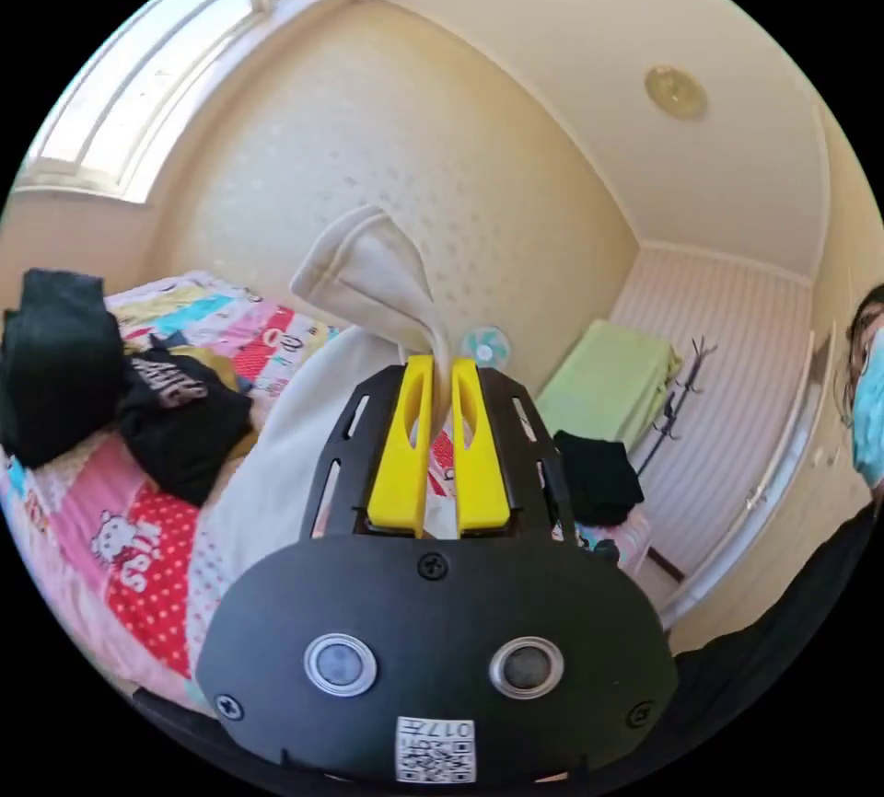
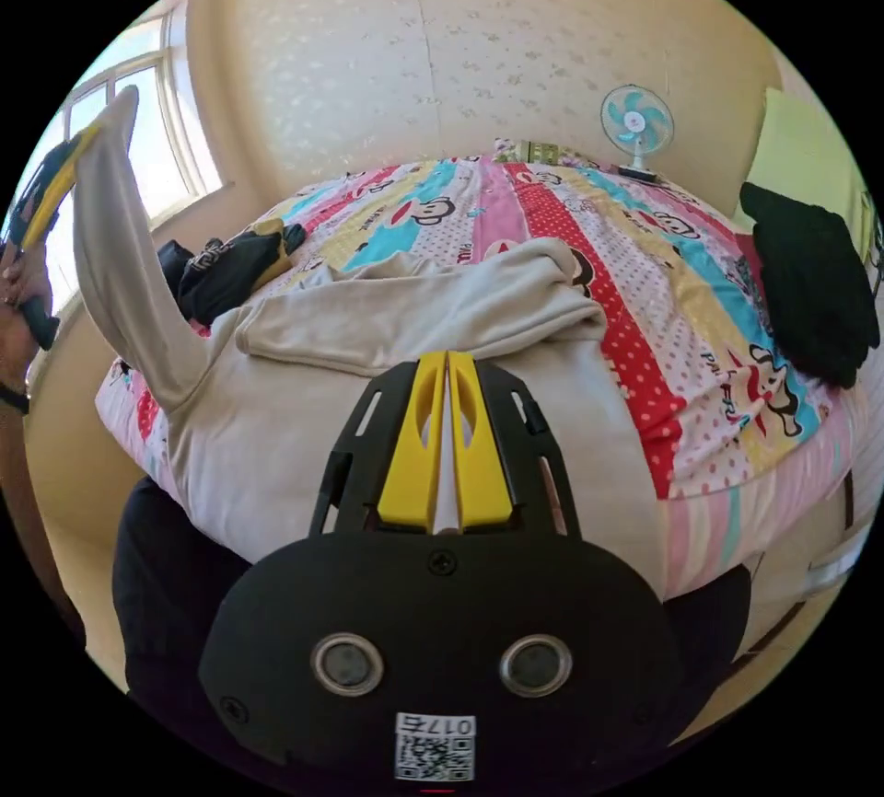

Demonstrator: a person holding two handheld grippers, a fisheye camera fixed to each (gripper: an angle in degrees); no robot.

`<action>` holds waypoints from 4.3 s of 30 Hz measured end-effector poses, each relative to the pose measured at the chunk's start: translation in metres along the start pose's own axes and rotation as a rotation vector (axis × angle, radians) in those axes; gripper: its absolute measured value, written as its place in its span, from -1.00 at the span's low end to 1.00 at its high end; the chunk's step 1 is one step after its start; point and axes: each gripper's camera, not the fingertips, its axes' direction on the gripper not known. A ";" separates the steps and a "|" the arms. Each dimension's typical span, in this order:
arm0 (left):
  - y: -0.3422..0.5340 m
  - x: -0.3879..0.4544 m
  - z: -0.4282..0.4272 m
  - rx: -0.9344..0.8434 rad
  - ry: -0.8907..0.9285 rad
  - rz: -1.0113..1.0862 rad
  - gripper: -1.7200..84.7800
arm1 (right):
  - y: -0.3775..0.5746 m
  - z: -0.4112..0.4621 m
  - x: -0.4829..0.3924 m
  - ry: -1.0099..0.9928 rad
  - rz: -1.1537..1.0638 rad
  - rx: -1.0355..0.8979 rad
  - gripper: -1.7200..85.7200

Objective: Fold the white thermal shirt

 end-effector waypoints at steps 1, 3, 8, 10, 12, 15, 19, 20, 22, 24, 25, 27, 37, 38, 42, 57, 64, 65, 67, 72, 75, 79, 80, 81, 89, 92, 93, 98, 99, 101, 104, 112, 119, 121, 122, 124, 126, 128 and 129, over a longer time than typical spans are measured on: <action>0.010 0.012 0.026 -0.044 0.033 0.016 -0.83 | 0.008 -0.010 0.016 -0.007 0.037 0.028 -0.93; 0.060 0.050 0.123 -0.272 0.103 0.108 -0.71 | 0.012 -0.019 0.039 0.009 0.087 0.061 -0.93; 0.162 0.066 0.182 -0.558 -0.043 0.110 -0.67 | -0.017 -0.041 0.089 0.005 0.203 0.040 -0.88; 0.180 0.062 0.160 -0.540 -0.060 0.087 -0.68 | -0.030 -0.041 0.102 -0.026 0.223 -0.012 -0.82; 0.188 0.051 0.122 -0.514 -0.189 0.089 -0.68 | -0.042 -0.025 0.107 -0.067 0.232 -0.159 -0.78; 0.193 0.020 0.077 -0.495 -0.409 0.043 -0.68 | -0.067 -0.026 0.097 -0.061 0.105 -0.308 -0.79; 0.209 -0.032 0.044 -0.587 -0.475 -0.198 -0.69 | -0.100 -0.071 0.086 -0.023 0.038 -0.459 -0.88; 0.213 -0.039 0.032 -0.559 -0.450 -0.255 -0.71 | -0.101 -0.073 0.086 -0.018 0.051 -0.470 -0.88; 0.217 -0.039 0.022 -0.488 -0.421 -0.279 -0.73 | -0.098 -0.060 0.090 -0.049 0.080 -0.570 -0.87; 0.210 -0.028 0.040 -0.485 -0.341 -0.233 -0.73 | -0.098 -0.063 0.094 -0.100 0.116 -0.574 -0.85; 0.206 -0.024 0.050 -0.501 -0.305 -0.211 -0.73 | -0.102 -0.082 0.096 -0.134 0.137 -0.509 -0.82; 0.180 0.006 0.108 -0.577 -0.112 -0.058 -0.73 | -0.111 -0.118 0.098 -0.175 0.158 -0.299 -0.80; 0.128 0.183 0.429 -0.933 0.134 0.545 -0.71 | -0.132 -0.039 0.057 -0.126 0.007 -0.281 -0.80; 0.140 0.190 0.467 -1.014 0.126 0.557 -0.71 | -0.131 -0.043 0.056 -0.126 0.006 -0.272 -0.81; 0.215 0.182 0.568 -1.418 -0.001 0.502 -0.75 | -0.130 -0.050 0.044 -0.103 -0.032 -0.287 -0.82; 0.177 0.113 0.489 -0.962 0.212 0.068 -0.83 | -0.125 -0.078 0.040 -0.182 0.061 -0.265 -0.82; 0.145 0.095 0.295 -0.813 0.122 0.281 -0.76 | -0.131 -0.146 0.042 -0.336 0.171 0.010 -0.78; 0.151 0.084 0.256 -0.778 0.074 0.287 -0.77 | -0.133 -0.152 0.039 -0.349 0.165 0.040 -0.77; 0.162 0.065 0.199 -0.726 -0.003 0.258 -0.78 | -0.154 -0.151 0.021 -0.446 0.147 0.060 -0.74; 0.199 0.007 0.095 -0.691 -0.191 0.038 -0.77 | -0.203 -0.086 -0.041 -0.314 0.065 -0.315 -0.84; 0.198 -0.011 0.045 -0.597 -0.251 -0.026 -0.75 | -0.199 -0.164 -0.037 -0.139 0.153 -0.115 -0.90; 0.206 -0.034 0.008 -0.519 -0.284 -0.095 -0.73 | -0.173 -0.154 -0.008 -0.132 0.210 -0.268 -0.89; 0.214 -0.046 0.010 -0.559 -0.271 -0.140 -0.70 | -0.167 -0.147 -0.004 -0.149 0.224 -0.322 -0.88; 0.222 -0.057 0.015 -0.620 -0.270 -0.195 -0.66 | -0.154 -0.152 0.001 -0.221 0.226 -0.317 -0.85; 0.243 -0.030 0.031 -0.723 -0.394 -0.101 -0.74 | -0.073 -0.208 -0.019 -0.280 0.151 -0.332 -0.84; 0.212 -0.008 0.029 -0.767 -0.428 0.042 -0.89 | -0.104 -0.237 -0.020 -0.298 0.163 -0.296 -0.87; 0.192 -0.010 0.026 -0.741 -0.407 0.023 -0.91 | -0.124 -0.243 -0.024 -0.289 0.132 -0.298 -0.87; 0.104 -0.053 0.025 -0.529 -0.245 -0.099 -0.91 | -0.200 -0.240 -0.036 -0.201 0.074 -0.264 -0.88; 0.092 -0.064 0.038 -0.525 -0.242 -0.095 -0.90 | -0.213 -0.233 -0.032 -0.210 0.105 -0.237 -0.87; 0.082 -0.081 0.059 -0.526 -0.225 -0.097 -0.88 | -0.223 -0.216 -0.022 -0.249 0.130 -0.193 -0.86; 0.095 -0.121 0.080 -0.591 -0.185 -0.223 -0.85 | -0.215 -0.182 0.001 -0.310 0.160 -0.316 -0.83; 0.180 -0.078 -0.039 -0.580 -0.245 -0.205 -0.70 | -0.089 -0.269 0.036 -0.373 0.057 -0.414 -0.64; 0.218 -0.076 -0.017 -0.829 -0.202 -0.339 -0.87 | -0.078 -0.272 0.036 -0.312 0.046 -0.677 -0.85; 0.202 -0.072 -0.032 -0.836 -0.128 -0.330 -0.89 | -0.089 -0.319 0.043 -0.505 -0.022 -0.654 -0.87; 0.190 -0.068 -0.047 -0.829 -0.027 -0.319 -0.89 | -0.090 -0.332 0.046 -0.594 -0.040 -0.647 -0.87; 0.171 -0.065 -0.071 -0.828 0.203 -0.315 -0.89 | -0.094 -0.385 0.061 -0.974 -0.113 -0.595 -0.88; 0.146 -0.062 -0.106 -0.837 0.485 -0.315 -0.88 | -0.098 -0.421 0.078 -1.075 -0.138 -0.510 -0.88; 0.123 -0.064 -0.131 -0.800 0.546 -0.324 -0.87 | -0.111 -0.438 0.099 -1.039 -0.097 -0.438 -0.89; 0.108 -0.069 -0.141 -0.769 0.464 -0.330 -0.87 | -0.125 -0.437 0.115 -1.057 -0.049 -0.390 -0.89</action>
